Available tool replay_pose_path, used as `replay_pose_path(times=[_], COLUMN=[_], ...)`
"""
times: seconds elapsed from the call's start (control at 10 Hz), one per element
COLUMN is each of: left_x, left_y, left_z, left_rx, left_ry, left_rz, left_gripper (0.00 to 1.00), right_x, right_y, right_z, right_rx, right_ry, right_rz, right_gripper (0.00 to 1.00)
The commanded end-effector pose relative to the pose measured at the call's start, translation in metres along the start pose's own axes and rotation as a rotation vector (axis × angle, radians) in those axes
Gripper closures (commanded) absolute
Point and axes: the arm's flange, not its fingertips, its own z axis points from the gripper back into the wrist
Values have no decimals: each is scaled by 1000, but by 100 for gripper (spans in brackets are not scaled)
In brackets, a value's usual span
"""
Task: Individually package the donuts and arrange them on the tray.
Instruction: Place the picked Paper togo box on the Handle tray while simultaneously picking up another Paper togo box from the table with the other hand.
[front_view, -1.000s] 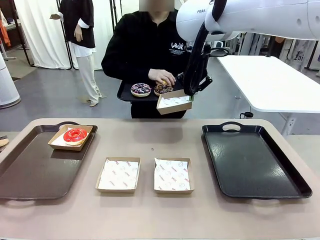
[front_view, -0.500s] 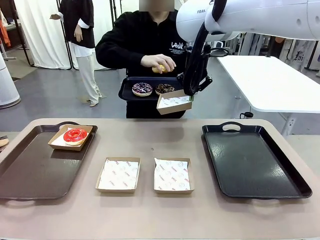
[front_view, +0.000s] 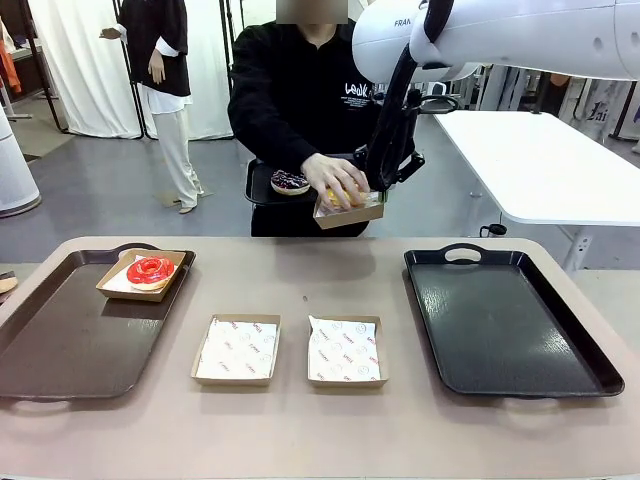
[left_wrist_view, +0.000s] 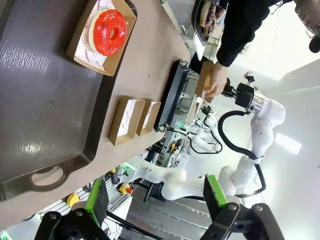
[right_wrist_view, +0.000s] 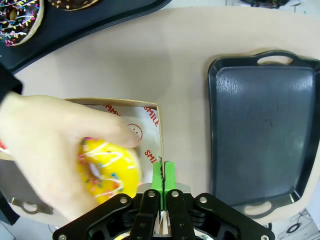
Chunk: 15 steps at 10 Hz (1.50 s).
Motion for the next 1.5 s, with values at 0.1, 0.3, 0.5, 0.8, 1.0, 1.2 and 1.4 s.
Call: replay_pose_path(times=[0.1, 0.3, 0.5, 0.8, 1.0, 1.2, 1.4], left_x=[-5, -5, -5, -5, 0, -12, -22], left_y=[1, 1, 1, 1, 0, -20, -58], left_z=[0, 0, 0, 0, 0, -11, -29], left_rx=[3, 3, 3, 3, 0, 162, 251], left_ry=[1, 1, 1, 1, 0, 42, 82], left_rz=[-17, -17, -17, -17, 0, -34, -27], left_gripper=[0, 0, 0, 0, 0, 0, 0], right_x=[-2, -2, -2, -2, 0, -6, -14], right_y=[-2, -2, -2, -2, 0, -32, -80], right_z=[0, 0, 0, 0, 0, 13, 27], right_rx=[1, 1, 1, 1, 0, -5, 15], right_ry=[-5, -5, -5, -5, 0, -17, -42], right_rz=[-1, -1, -1, -1, 0, 69, 72], right_gripper=[100, 100, 100, 100, 99, 99, 99])
